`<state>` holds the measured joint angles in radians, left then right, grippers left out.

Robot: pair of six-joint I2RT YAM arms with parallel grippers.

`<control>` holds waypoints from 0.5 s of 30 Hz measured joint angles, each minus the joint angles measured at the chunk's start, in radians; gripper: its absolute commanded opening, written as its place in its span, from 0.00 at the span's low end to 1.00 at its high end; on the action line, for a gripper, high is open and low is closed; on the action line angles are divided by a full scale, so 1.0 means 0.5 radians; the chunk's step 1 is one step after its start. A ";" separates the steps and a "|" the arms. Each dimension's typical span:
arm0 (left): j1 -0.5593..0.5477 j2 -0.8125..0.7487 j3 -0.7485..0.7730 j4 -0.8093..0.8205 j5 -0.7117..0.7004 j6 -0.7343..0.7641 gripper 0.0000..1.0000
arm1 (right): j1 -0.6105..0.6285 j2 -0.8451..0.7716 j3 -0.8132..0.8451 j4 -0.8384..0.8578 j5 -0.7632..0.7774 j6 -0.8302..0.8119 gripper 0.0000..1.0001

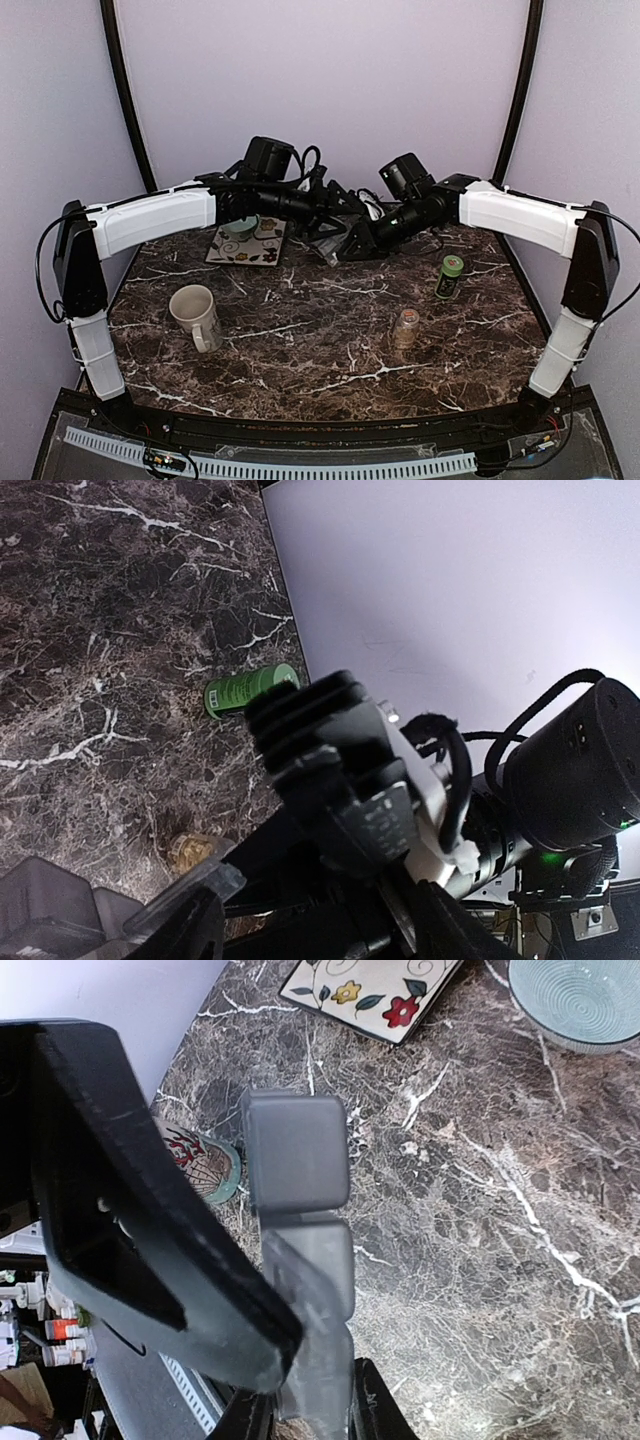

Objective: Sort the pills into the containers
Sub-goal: Open the lid of the pill container, then place the pill container at the center of the board.

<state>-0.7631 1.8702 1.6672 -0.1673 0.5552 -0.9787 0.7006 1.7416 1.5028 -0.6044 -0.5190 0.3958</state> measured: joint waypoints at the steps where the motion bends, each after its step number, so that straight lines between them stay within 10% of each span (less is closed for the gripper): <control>1: 0.000 0.002 -0.001 -0.011 -0.005 0.007 0.68 | 0.000 0.020 0.006 0.000 -0.018 0.002 0.00; 15: 0.124 -0.147 -0.471 0.020 -0.304 0.048 0.68 | -0.029 0.339 0.008 0.083 -0.359 0.010 0.00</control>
<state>-0.7010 1.7966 1.4319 -0.1574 0.4030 -0.9546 0.6861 1.9110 1.5070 -0.5629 -0.6983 0.4007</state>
